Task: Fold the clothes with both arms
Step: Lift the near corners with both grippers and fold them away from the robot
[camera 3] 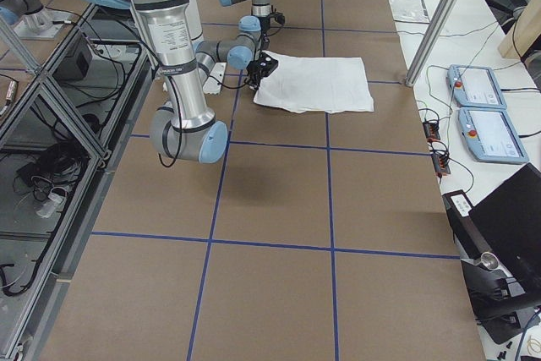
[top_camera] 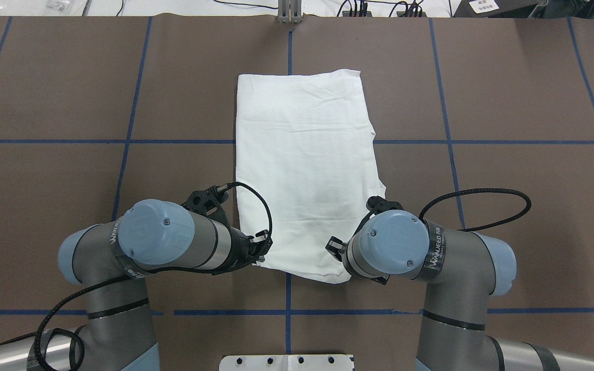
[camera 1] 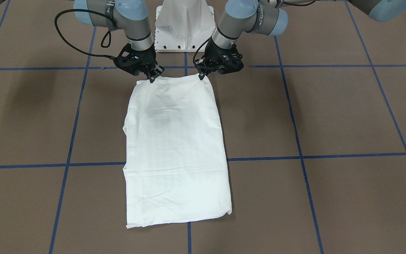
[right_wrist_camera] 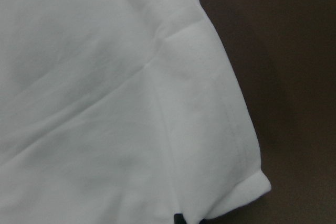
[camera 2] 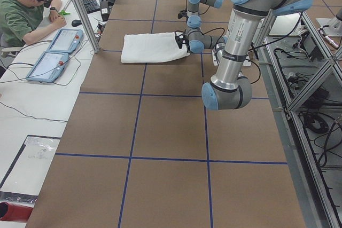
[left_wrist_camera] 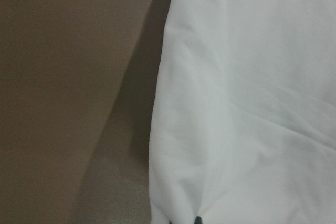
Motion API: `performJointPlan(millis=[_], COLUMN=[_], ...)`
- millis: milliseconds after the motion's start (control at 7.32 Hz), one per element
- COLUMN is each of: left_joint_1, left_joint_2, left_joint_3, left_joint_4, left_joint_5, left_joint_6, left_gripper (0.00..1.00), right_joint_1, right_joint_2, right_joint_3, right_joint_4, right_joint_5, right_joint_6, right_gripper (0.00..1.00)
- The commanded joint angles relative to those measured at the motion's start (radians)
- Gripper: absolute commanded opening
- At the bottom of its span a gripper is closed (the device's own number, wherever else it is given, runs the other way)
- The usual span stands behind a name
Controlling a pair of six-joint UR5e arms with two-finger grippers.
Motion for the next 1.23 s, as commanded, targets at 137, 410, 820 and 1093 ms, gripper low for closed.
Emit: performJointPlan(millis=[137, 410, 820, 1093], left_joint_1=[0.047, 0.121, 0.216, 0.190], left_joint_2=[0.082, 0.092, 0.093, 0.092], left_joint_3=[-0.194, -0.332, -0.546, -0.554], left_joint_4=[0.075, 0.203, 0.445, 0.465], left_joint_5=[-0.002, -0.003, -0.005, -0.006], left_joint_6=[-0.007, -0.058, -0.093, -0.077], left_gripper=[0.00, 0.00, 0.00, 0.00], right_joint_1=[-0.001, 0.002, 0.000, 0.030], right_joint_2=[-0.013, -0.027, -0.029, -0.016], right_joint_3=[0.130, 0.240, 0.299, 0.264], right_joint_4=[0.000, -0.005, -0.012, -0.009], right_joint_5=[0.052, 0.208, 0.345, 0.330], right_joint_6=[-0.002, 0.007, 0.008, 0.001], right_gripper=[0.00, 0.00, 0.00, 0.00])
